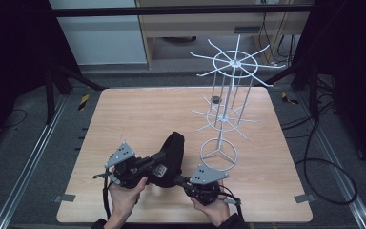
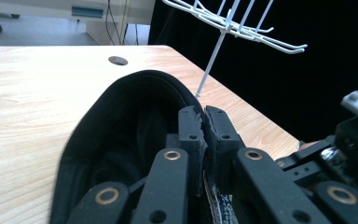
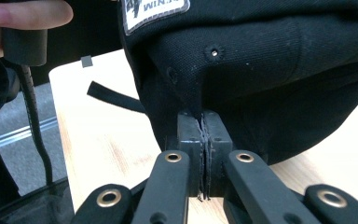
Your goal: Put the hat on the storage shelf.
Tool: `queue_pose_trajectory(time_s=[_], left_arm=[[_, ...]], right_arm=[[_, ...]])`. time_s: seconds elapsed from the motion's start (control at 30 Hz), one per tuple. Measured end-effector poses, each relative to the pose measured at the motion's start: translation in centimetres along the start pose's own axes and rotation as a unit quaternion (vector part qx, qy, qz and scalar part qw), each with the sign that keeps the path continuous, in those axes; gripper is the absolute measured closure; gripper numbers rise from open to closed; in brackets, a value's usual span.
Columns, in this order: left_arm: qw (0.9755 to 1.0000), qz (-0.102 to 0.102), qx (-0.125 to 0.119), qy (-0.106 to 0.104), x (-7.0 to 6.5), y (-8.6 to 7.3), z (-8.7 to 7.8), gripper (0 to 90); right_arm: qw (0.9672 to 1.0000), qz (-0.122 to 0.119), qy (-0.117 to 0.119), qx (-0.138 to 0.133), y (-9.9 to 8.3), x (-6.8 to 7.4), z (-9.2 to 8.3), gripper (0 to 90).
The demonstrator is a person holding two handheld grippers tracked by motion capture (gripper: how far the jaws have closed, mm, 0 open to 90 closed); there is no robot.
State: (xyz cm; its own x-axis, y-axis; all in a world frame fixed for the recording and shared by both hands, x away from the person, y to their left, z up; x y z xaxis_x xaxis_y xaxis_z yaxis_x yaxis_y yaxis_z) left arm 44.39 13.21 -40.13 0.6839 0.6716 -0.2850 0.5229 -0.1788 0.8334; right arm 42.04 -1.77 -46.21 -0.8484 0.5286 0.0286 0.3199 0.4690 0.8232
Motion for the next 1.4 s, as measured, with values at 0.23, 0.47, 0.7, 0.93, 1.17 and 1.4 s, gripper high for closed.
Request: queue_pose_trajectory(time_s=[0.23, 0.47, 0.7, 0.93, 1.17, 1.4], left_arm=[[0.9996, 0.002, 0.006, 0.027, 1.3, -1.1, -0.8, 85.6], [0.9987, -0.018, 0.002, 0.047, 3.5, -2.4, -2.5, 85.7], [0.9991, -0.022, -0.012, 0.034, 3.3, -1.7, -3.2, 86.2], [0.9996, -0.007, -0.018, 0.023, 2.2, -0.5, -3.1, 86.4], [0.9992, -0.007, -0.038, 0.014, 1.9, 0.6, -3.7, 86.5], [0.9985, -0.003, -0.055, 0.006, 1.2, 1.4, -4.2, 86.5]], right_arm=[[0.9994, -0.015, -0.003, 0.032, 1.1, 0.6, 0.5, 89.0], [0.9977, -0.032, -0.003, 0.059, 2.3, 1.6, 2.2, 88.8], [0.9988, -0.029, -0.002, 0.039, 2.6, 2.0, 2.7, 85.8], [0.9998, -0.017, -0.012, 0.007, 2.3, 1.1, 1.9, 60.4], [0.9995, -0.024, -0.018, -0.004, 0.7, 0.6, 1.2, 36.2], [0.9998, -0.009, -0.016, -0.001, 0.2, 0.5, 2.4, 28.0]])
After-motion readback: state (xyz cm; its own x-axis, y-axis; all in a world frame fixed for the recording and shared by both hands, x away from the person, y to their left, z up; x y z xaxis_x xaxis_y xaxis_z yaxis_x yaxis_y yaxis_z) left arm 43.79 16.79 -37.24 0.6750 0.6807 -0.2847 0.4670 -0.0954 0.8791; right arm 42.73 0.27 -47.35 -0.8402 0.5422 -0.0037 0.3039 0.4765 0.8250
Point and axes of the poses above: each handheld gripper's, and its own axes: z roughly forward along the jaws, y roughly out of its top, x roughly to its left, the point moved 6 cm from there along z, roughly forward along the jaws, and after that the axes turned 12 degrees about x, right-handed, at the moved point
